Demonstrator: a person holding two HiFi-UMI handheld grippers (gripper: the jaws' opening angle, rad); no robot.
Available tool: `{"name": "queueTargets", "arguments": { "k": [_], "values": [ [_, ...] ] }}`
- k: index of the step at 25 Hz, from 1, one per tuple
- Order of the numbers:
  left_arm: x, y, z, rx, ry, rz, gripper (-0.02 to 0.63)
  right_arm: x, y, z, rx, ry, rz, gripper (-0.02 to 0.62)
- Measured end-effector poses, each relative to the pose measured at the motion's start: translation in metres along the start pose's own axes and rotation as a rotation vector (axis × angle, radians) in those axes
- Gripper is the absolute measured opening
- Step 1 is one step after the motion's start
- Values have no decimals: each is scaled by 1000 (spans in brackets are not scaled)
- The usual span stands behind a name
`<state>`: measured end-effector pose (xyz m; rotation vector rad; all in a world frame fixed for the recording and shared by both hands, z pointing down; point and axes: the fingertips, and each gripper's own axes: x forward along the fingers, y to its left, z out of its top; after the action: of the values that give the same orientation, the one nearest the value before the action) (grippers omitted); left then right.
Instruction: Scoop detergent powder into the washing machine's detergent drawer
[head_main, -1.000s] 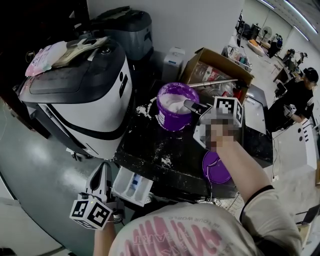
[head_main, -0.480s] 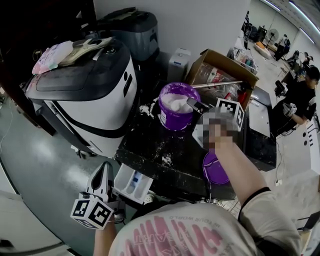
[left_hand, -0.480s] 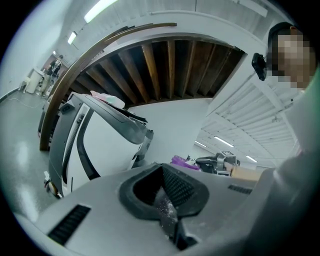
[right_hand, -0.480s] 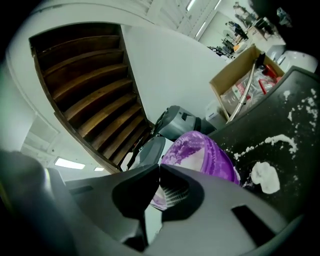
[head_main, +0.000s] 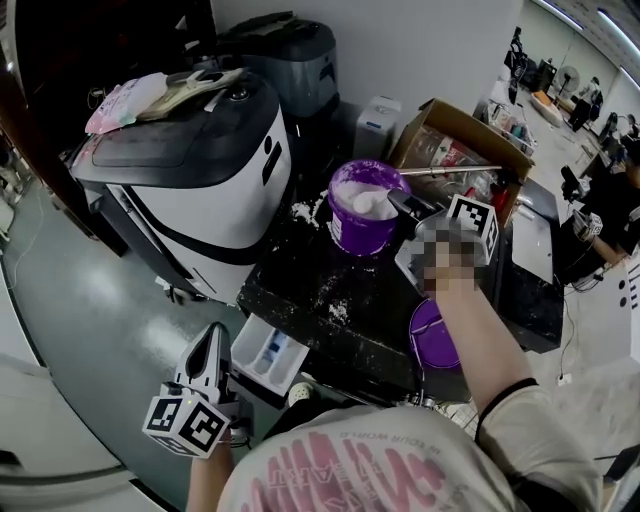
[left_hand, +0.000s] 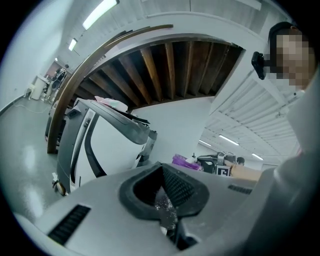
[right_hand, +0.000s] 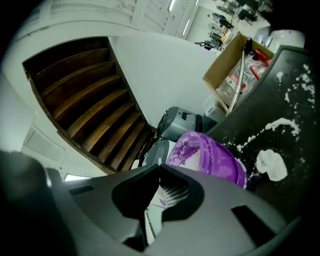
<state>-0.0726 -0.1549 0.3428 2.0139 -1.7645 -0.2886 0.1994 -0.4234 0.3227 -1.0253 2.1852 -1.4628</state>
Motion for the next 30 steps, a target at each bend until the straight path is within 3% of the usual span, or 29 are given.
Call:
{"name": "queueTargets", "arguments": {
  "k": [13,21,30],
  "values": [
    [-45,-11,-8,17,-29,66,3,-21,36,2,69,-26,118,2],
    [-62,-28,-12,26,-46,38,3,-41,60,-44,124,72,173,0],
    [-83,-29,-17,32,-54,32,3,-58,59,-109,180,154,187,0]
  ]
}}
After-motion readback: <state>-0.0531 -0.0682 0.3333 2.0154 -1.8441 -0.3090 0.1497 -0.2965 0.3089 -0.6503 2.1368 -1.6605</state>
